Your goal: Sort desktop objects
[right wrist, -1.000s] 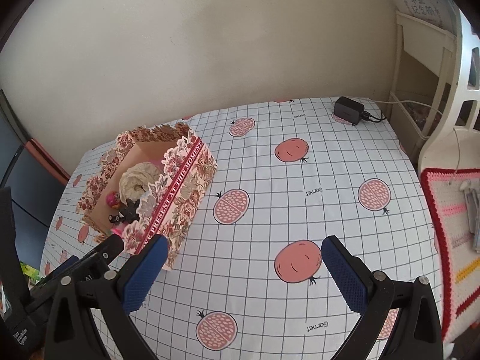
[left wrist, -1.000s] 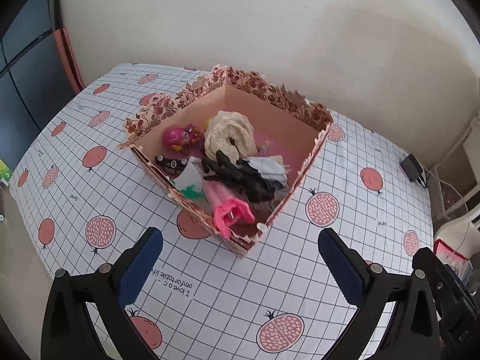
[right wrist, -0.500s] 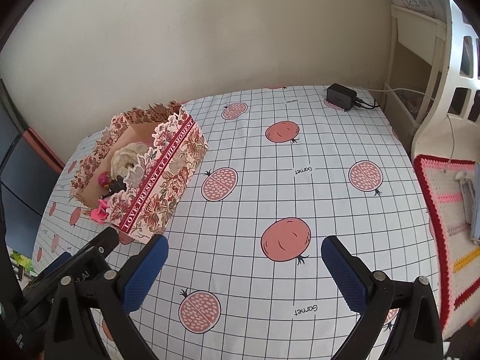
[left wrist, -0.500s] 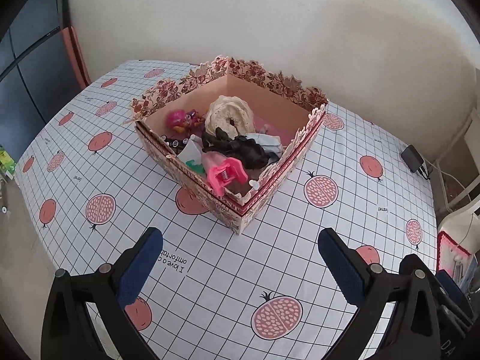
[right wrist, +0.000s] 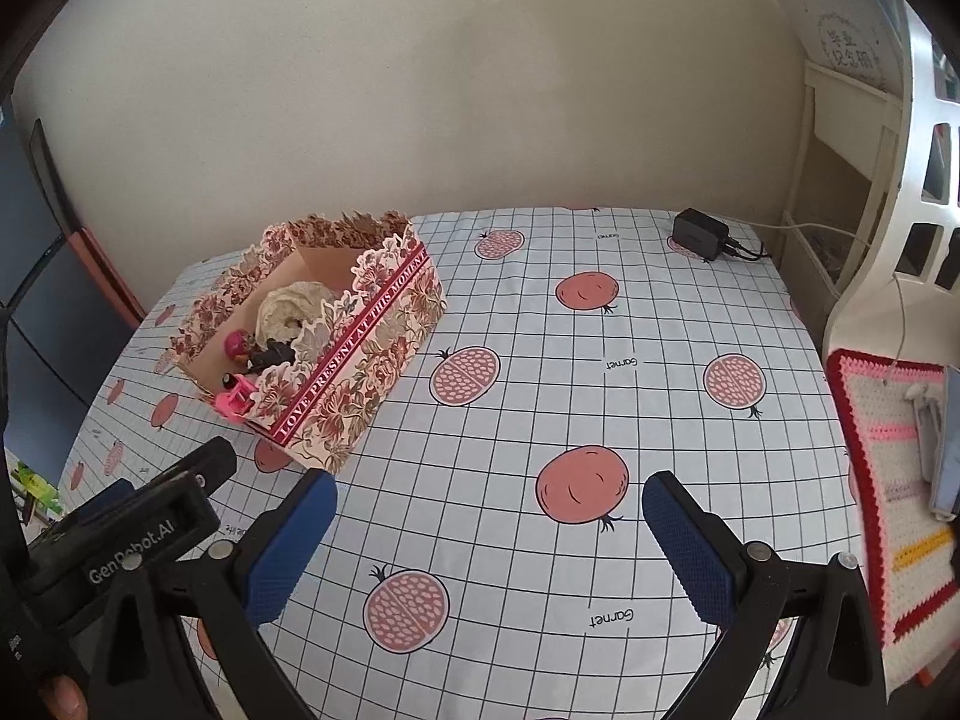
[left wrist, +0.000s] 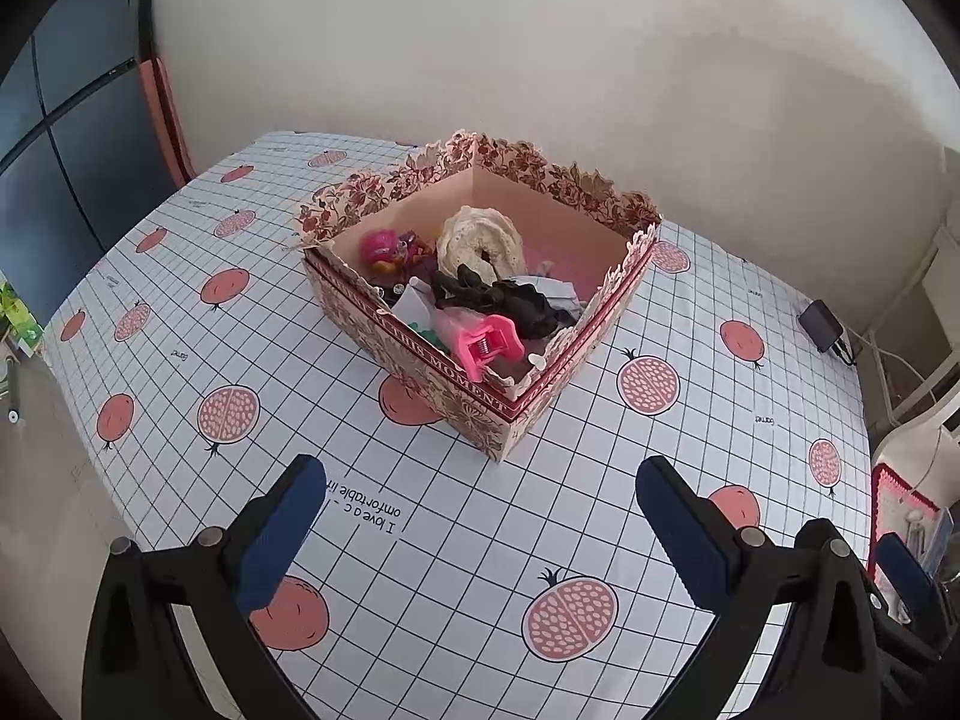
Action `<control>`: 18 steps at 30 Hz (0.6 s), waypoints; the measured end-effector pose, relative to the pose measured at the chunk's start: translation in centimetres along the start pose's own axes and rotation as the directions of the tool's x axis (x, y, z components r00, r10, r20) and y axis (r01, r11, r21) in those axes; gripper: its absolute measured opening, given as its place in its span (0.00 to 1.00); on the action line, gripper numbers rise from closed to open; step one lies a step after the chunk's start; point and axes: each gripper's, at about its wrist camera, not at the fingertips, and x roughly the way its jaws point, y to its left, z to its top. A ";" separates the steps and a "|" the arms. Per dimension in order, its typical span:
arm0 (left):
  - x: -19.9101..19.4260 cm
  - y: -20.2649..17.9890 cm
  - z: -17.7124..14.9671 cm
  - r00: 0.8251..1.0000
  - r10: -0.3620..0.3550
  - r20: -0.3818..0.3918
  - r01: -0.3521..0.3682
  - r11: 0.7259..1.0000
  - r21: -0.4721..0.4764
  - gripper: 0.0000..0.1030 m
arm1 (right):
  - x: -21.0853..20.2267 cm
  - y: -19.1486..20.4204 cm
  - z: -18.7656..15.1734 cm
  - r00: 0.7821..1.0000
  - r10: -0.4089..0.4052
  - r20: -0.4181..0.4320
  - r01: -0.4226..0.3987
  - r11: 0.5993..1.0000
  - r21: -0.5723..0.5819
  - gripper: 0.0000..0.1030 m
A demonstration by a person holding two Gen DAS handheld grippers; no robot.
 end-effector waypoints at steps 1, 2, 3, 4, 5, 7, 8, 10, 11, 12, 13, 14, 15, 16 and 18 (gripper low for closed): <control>-0.1 0.2 0.1 1.000 -0.004 0.003 0.004 1.000 -0.004 1.00 | -0.1 0.2 0.0 1.000 0.005 0.003 -0.005 1.000 -0.003 1.00; -0.3 0.4 0.2 1.000 -0.006 0.005 0.006 1.000 -0.006 1.00 | -0.2 0.3 0.0 1.000 0.008 0.004 -0.008 1.000 -0.006 1.00; -0.4 0.5 0.2 1.000 -0.007 0.008 0.007 1.000 -0.006 1.00 | -0.3 0.5 0.0 1.000 0.008 0.005 -0.008 1.000 -0.010 1.00; -0.6 0.6 0.2 1.000 -0.006 0.012 0.006 1.000 -0.004 1.00 | -0.5 0.6 0.0 1.000 0.008 0.007 -0.008 1.000 -0.013 1.00; -0.8 0.6 0.2 1.000 -0.005 0.018 0.005 1.000 -0.001 1.00 | -0.7 0.7 0.0 1.000 0.008 0.009 -0.008 1.000 -0.016 1.00; -1.2 0.8 0.3 1.000 0.000 0.027 0.000 1.000 0.005 1.00 | -0.9 1.0 0.1 1.000 0.009 0.010 -0.009 1.000 -0.018 1.00; -1.4 0.9 0.3 0.999 0.007 0.033 -0.007 1.000 0.008 1.00 | -1.0 1.1 0.1 1.000 0.010 0.007 -0.010 1.000 -0.015 1.00; -1.9 1.1 0.4 0.999 0.026 0.044 -0.026 1.000 0.011 1.00 | -1.0 1.3 0.0 1.000 0.014 -0.001 -0.014 1.000 -0.009 1.00; -2.1 1.2 0.4 0.998 0.042 0.047 -0.043 0.999 0.013 1.00 | -1.0 1.4 0.0 1.000 0.019 -0.005 -0.019 1.000 -0.011 1.00; -2.2 1.4 0.4 0.997 0.053 0.053 -0.054 0.998 0.016 1.00 | -1.0 1.6 0.0 1.000 0.021 -0.005 -0.021 1.000 -0.014 1.00; -2.4 1.5 0.4 0.997 0.059 0.058 -0.060 0.998 0.019 1.00 | -1.0 1.8 0.0 1.000 0.021 0.000 -0.021 1.000 -0.021 1.00; -2.4 1.7 0.4 0.997 0.058 0.057 -0.059 0.998 0.019 1.00 | -1.1 2.0 -0.1 1.000 0.024 0.006 -0.023 0.999 -0.027 1.00; -2.5 1.9 0.5 0.997 0.054 0.057 -0.055 0.998 0.017 1.00 | -1.3 2.2 -0.1 1.000 0.025 0.011 -0.025 0.999 -0.032 1.00; -2.6 2.1 0.5 0.997 0.050 0.056 -0.051 0.999 0.014 1.00 | -1.4 2.3 -0.1 0.999 0.028 0.015 -0.027 0.999 -0.037 1.00; -2.7 2.4 0.5 0.997 0.047 0.054 -0.048 0.999 0.013 1.00 | -1.5 2.6 -0.1 0.999 0.030 0.023 -0.029 0.998 -0.050 1.00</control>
